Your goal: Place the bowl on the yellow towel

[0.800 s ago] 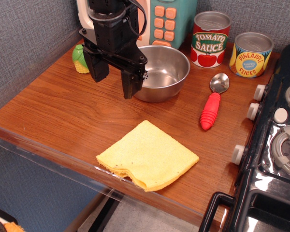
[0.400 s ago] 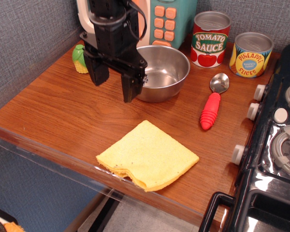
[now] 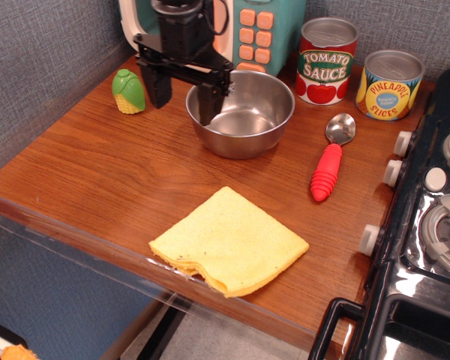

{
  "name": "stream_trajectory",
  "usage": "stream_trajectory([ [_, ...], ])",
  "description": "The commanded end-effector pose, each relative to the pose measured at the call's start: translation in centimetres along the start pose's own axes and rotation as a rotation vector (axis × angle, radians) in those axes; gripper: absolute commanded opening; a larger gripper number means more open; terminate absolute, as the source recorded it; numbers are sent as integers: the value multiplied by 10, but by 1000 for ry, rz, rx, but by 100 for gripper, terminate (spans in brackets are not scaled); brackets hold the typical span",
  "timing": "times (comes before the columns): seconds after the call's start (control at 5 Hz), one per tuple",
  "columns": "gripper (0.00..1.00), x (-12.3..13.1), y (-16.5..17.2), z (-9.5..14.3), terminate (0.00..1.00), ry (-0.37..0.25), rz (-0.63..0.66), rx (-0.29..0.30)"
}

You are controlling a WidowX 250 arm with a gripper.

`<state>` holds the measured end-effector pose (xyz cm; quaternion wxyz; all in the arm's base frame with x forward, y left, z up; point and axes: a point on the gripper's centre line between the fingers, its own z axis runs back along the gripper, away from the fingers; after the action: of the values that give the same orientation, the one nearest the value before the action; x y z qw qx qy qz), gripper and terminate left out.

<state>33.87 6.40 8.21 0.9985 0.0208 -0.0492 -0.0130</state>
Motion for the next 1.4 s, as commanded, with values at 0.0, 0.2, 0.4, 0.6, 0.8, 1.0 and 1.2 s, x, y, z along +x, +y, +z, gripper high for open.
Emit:
stream_trajectory([
  [0.0,100,44,20,-6,0,-11,103,44],
  [0.2,100,52,25,-20,0,27,121,63],
  [0.4,100,55,27,-29,0,56,132,76],
  [0.6,0,53,25,-38,0,64,155,55],
  [0.8,0,52,24,-39,0,78,141,55],
  [1.0,0,51,23,-34,0,62,127,35],
  [1.2,0,49,23,-25,0,41,125,6],
])
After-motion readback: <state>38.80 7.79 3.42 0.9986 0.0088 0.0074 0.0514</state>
